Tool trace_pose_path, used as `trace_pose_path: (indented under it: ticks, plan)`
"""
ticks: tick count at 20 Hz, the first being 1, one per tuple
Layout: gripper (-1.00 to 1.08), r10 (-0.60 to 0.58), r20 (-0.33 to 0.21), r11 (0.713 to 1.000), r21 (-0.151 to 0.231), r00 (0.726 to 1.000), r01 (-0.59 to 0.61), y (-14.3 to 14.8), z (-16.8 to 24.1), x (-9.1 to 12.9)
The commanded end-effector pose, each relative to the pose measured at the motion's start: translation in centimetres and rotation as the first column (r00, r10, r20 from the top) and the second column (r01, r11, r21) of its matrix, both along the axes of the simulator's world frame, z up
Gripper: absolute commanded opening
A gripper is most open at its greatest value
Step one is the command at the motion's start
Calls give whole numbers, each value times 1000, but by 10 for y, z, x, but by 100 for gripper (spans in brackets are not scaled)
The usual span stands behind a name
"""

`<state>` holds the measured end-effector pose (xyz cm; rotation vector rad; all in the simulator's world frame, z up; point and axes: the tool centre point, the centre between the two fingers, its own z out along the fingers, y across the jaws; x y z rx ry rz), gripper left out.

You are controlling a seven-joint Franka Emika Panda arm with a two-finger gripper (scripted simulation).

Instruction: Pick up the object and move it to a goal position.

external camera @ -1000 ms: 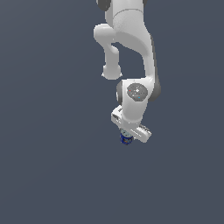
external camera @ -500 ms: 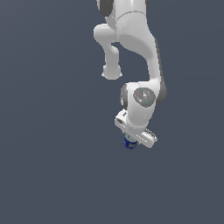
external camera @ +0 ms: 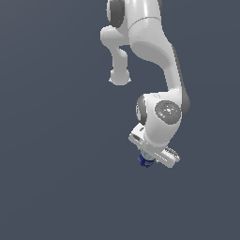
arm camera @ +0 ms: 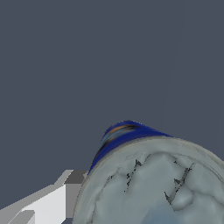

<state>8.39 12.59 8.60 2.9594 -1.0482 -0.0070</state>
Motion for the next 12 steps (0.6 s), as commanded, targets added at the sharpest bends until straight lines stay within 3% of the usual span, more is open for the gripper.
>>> trace_pose_path:
  ticks: [1,12]
  plan:
    - [-100,0,5,1000,1,1000,0,5,4,9]
    - [-100,0,5,1000,1,1000,0,12,6,21]
